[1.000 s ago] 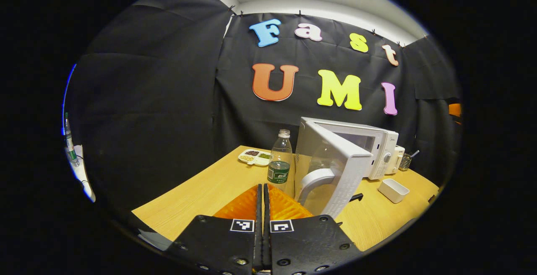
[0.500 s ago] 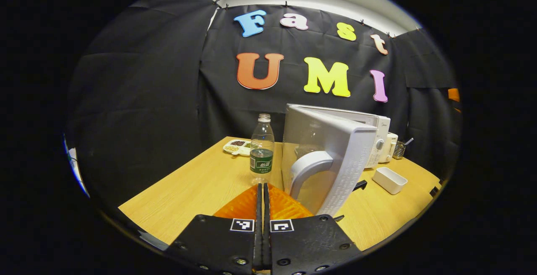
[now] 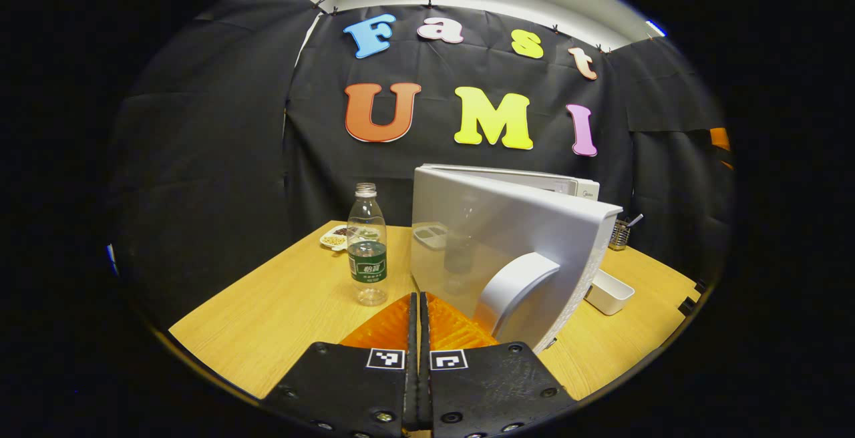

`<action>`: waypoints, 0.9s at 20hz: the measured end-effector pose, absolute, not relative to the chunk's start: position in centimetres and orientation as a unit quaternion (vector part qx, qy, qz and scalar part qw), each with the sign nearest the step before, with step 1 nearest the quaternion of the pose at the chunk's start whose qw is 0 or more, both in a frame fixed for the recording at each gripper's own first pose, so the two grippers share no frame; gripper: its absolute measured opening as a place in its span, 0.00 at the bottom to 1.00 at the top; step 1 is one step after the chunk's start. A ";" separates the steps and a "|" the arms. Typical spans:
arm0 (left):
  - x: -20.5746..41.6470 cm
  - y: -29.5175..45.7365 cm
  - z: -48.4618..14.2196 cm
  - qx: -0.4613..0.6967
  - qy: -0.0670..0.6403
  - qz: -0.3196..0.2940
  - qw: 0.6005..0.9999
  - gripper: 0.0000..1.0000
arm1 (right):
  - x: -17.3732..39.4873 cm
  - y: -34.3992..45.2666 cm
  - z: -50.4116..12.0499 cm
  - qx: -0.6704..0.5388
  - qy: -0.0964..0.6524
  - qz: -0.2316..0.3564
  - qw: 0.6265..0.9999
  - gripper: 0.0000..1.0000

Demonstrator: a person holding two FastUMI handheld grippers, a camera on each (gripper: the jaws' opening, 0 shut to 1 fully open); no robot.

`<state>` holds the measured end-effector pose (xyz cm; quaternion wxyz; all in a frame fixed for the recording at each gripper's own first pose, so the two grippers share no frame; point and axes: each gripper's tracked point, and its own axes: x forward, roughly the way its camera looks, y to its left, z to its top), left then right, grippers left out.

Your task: Open the microwave oven with the left hand, put the food in, and close the microwave oven.

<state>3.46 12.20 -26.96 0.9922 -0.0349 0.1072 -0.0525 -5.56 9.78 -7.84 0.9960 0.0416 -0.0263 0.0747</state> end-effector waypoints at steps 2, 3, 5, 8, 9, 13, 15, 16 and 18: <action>4.1 10.8 -26.9 -0.032 0.110 -0.062 0.991 0.00 | -5.7 9.7 -7.8 0.036 -0.030 0.075 0.996 0.98; 4.2 9.9 -26.8 -0.032 0.109 -0.069 0.991 0.00 | -5.8 9.6 -7.7 0.032 -0.033 0.074 0.996 0.98; 4.5 8.1 -26.4 -0.032 0.105 -0.087 0.990 0.00 | -6.4 10.2 -7.1 0.026 -0.044 0.087 0.995 0.98; 5.2 5.8 -25.9 -0.028 0.092 -0.097 0.991 0.00 | -6.8 10.2 -7.2 0.023 -0.046 0.097 0.994 0.98; 5.3 4.8 -25.8 -0.031 0.092 -0.103 0.990 0.00 | -7.0 10.2 -7.1 0.022 -0.050 0.099 0.994 0.98; 6.7 0.5 -24.9 -0.025 0.077 -0.132 0.988 0.00 | -7.6 10.1 -6.7 0.026 -0.067 0.116 0.991 0.98; 7.9 -1.7 -25.3 -0.023 0.077 -0.148 0.986 0.00 | -7.7 9.6 -6.7 0.023 -0.070 0.115 0.991 0.98; 8.5 -2.9 -25.4 -0.028 0.078 -0.159 0.984 0.11 | -7.7 9.3 -6.8 0.021 -0.069 0.112 0.991 0.98; 9.8 -5.2 -25.4 -0.039 0.078 -0.177 0.980 0.00 | -7.9 8.2 -6.9 0.015 -0.069 0.099 0.993 0.98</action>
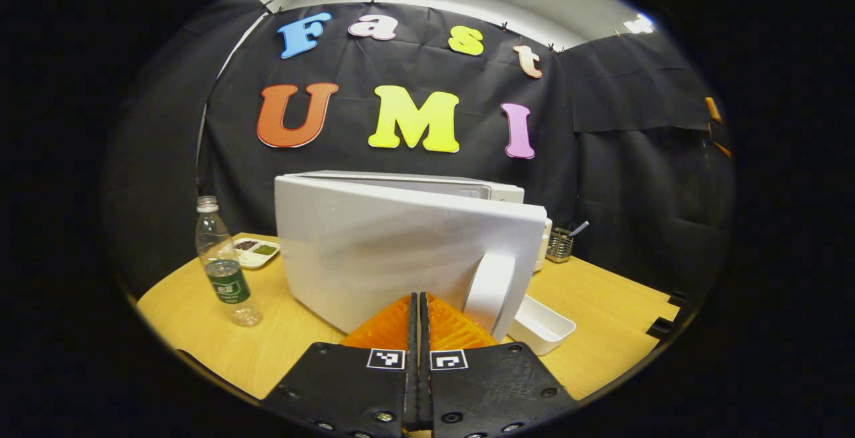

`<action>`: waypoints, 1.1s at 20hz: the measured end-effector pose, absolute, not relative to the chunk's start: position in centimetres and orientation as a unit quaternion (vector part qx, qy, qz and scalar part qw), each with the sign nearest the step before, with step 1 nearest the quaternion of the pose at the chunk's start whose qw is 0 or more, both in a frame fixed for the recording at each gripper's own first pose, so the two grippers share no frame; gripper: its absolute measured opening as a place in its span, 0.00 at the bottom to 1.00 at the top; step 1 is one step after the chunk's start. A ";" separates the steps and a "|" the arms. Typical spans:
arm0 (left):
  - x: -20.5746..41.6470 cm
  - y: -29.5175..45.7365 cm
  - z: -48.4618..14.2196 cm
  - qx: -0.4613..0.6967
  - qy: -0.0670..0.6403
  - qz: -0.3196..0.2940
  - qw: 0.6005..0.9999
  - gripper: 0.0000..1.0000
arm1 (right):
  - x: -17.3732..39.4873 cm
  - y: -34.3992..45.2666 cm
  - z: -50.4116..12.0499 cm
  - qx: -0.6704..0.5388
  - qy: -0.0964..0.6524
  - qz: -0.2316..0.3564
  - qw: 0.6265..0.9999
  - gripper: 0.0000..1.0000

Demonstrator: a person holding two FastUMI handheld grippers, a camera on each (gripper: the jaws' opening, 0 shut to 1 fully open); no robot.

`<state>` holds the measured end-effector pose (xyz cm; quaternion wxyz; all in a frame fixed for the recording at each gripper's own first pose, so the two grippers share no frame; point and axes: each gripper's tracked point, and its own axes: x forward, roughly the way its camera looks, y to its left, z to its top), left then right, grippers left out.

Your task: Open the microwave oven with the left hand, put the food in, and close the microwave oven.

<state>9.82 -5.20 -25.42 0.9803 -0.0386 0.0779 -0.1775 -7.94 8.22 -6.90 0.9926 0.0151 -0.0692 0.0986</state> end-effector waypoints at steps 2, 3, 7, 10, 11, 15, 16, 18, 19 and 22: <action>11.7 -6.2 -25.9 -0.026 0.081 -0.175 0.981 0.00 | -8.4 7.6 -6.7 0.013 -0.075 0.094 0.993 0.98; 12.6 -7.1 -26.3 -0.023 0.085 -0.178 0.980 0.00 | -8.5 7.1 -6.6 0.012 -0.077 0.090 0.993 0.98; 15.8 -9.4 -26.7 -0.035 0.090 -0.178 0.979 0.00 | -8.9 4.9 -6.3 0.020 -0.084 0.076 0.993 0.98; 17.6 -10.9 -26.7 -0.053 0.097 -0.177 0.978 0.00 | -8.5 3.1 -6.3 0.027 -0.085 0.067 0.994 0.98; 18.2 -11.2 -26.5 -0.050 0.096 -0.175 0.979 0.00 | -8.3 2.6 -6.4 0.029 -0.085 0.064 0.994 0.98; 20.5 -12.7 -26.6 -0.033 0.091 -0.172 0.980 0.00 | -7.4 0.9 -7.2 0.039 -0.084 0.066 0.994 0.98; 21.0 -12.9 -26.6 -0.031 0.091 -0.170 0.981 0.00 | -7.1 0.6 -7.4 0.043 -0.083 0.068 0.993 0.98; 22.2 -13.4 -26.6 -0.031 0.091 -0.167 0.981 0.00 | -6.3 0.1 -7.7 0.043 -0.082 0.069 0.993 0.98; 23.0 -13.7 -26.6 -0.032 0.090 -0.165 0.982 0.00 | -5.9 -0.2 -7.9 0.043 -0.081 0.069 0.993 0.98; 25.0 -14.2 -26.5 -0.027 0.087 -0.151 0.984 0.00 | -5.0 -0.6 -8.7 0.049 -0.074 0.075 0.993 0.98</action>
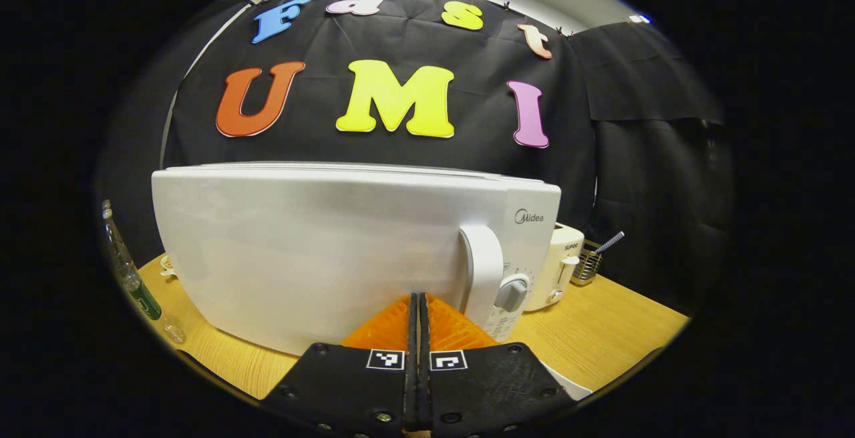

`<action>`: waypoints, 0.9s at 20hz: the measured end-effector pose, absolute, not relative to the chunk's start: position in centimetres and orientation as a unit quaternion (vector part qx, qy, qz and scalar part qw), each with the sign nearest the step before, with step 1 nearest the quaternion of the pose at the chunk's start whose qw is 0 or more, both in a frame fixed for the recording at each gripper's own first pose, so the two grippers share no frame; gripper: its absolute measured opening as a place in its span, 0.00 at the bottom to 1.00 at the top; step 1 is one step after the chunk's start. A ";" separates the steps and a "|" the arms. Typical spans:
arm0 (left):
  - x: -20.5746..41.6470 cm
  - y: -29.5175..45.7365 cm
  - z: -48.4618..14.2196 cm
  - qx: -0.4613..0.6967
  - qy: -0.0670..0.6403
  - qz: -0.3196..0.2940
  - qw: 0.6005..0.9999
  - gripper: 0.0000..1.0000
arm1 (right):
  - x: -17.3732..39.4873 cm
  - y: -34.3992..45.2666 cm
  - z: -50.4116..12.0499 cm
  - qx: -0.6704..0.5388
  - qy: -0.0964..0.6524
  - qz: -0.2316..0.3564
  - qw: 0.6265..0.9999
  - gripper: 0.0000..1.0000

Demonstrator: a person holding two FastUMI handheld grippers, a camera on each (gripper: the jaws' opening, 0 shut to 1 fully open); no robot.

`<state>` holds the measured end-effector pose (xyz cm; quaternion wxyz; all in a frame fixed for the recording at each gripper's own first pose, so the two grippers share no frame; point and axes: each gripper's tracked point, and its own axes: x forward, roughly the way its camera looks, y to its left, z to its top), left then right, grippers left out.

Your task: Open the microwave oven with the left hand, put the food in, and close the microwave oven.

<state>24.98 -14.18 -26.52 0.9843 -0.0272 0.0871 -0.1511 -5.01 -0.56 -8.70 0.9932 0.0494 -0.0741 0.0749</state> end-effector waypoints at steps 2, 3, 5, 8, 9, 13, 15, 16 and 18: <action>25.2 -14.8 -26.6 -0.023 0.093 -0.147 0.984 0.00 | -4.2 -1.1 -9.5 0.049 -0.066 0.072 0.994 0.98; 25.5 -14.9 -26.8 -0.020 0.095 -0.142 0.985 0.00 | -3.8 -1.4 -9.8 0.047 -0.061 0.070 0.995 0.85; 25.4 -14.8 -26.8 -0.023 0.091 -0.142 0.985 0.00 | -3.3 -1.7 -10.1 0.049 -0.057 0.067 0.995 0.98; 25.4 -14.9 -26.8 -0.029 0.093 -0.150 0.984 0.00 | -3.0 -1.8 -10.5 0.051 -0.051 0.062 0.995 0.85; 25.3 -14.8 -26.8 -0.022 0.093 -0.150 0.984 0.00 | -3.1 -1.8 -10.4 0.050 -0.050 0.061 0.996 0.85; 25.3 -14.4 -27.2 -0.006 0.106 -0.137 0.985 0.00 | -3.9 -1.2 -10.2 0.043 -0.048 0.062 0.996 0.98; 24.2 -12.9 -27.9 0.026 0.131 -0.112 0.985 0.00 | -4.2 -1.3 -10.0 0.040 -0.048 0.055 0.997 0.98; 23.4 -12.8 -27.6 0.029 0.136 -0.114 0.984 0.00 | -4.4 -1.2 -10.0 0.040 -0.046 0.053 0.997 0.98; 21.3 -12.1 -26.1 0.022 0.131 -0.113 0.985 0.00 | -4.7 -1.0 -10.2 0.040 -0.037 0.050 0.997 0.98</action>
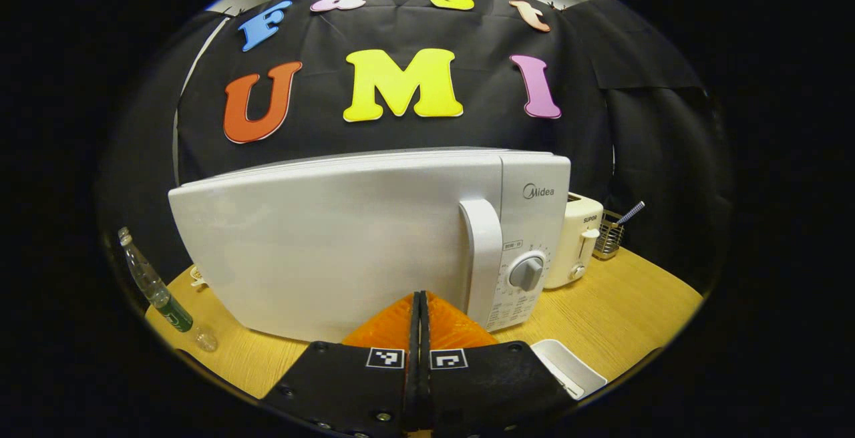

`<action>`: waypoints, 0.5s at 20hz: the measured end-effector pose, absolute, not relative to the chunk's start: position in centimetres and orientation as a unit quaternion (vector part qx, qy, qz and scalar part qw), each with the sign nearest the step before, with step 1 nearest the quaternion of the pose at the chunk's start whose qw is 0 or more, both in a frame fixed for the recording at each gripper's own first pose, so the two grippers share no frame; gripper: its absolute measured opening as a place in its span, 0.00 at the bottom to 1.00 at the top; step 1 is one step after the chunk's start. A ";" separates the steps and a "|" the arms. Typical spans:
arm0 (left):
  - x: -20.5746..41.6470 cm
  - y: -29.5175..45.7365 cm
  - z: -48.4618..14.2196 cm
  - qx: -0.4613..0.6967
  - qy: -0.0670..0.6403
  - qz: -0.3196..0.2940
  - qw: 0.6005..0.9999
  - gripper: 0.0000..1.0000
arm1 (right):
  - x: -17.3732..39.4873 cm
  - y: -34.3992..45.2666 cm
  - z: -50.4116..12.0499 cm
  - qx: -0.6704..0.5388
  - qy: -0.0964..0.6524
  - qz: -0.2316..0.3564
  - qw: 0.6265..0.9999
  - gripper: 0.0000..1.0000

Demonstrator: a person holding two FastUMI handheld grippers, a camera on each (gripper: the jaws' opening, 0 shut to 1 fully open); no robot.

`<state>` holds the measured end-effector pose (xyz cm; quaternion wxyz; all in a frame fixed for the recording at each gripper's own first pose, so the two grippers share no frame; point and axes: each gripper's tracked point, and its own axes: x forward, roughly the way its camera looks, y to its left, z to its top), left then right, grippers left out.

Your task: Open the microwave oven with the left hand, put the food in, and close the microwave oven.

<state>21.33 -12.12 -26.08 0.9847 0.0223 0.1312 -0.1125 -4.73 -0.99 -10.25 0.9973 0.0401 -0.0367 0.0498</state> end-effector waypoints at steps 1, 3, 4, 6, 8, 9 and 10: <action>20.0 -12.2 -25.1 0.014 0.127 -0.117 0.985 0.00 | -4.8 -1.0 -10.3 0.038 -0.031 0.046 0.998 0.98; 17.4 -11.1 -22.8 0.010 0.118 -0.111 0.987 0.12 | -4.9 -1.1 -10.3 0.035 -0.022 0.038 0.998 0.98; 16.0 -10.7 -21.5 0.008 0.113 -0.113 0.987 0.00 | -5.2 -1.0 -10.2 0.036 -0.019 0.036 0.999 0.98; 13.1 -10.2 -18.9 0.000 0.103 -0.123 0.987 0.00 | -5.9 -0.7 -10.0 0.040 -0.015 0.040 0.998 0.98; 10.2 -8.9 -16.6 0.007 0.099 -0.115 0.988 0.08 | -6.5 -0.3 -9.4 0.042 -0.018 0.042 0.998 0.85; 8.8 -8.5 -15.4 0.015 0.095 -0.112 0.989 0.38 | -6.8 -0.2 -9.0 0.041 -0.021 0.040 0.998 0.85; 7.7 -7.7 -14.1 0.022 0.084 -0.101 0.991 0.67 | -7.0 0.0 -8.7 0.037 -0.024 0.039 0.998 0.85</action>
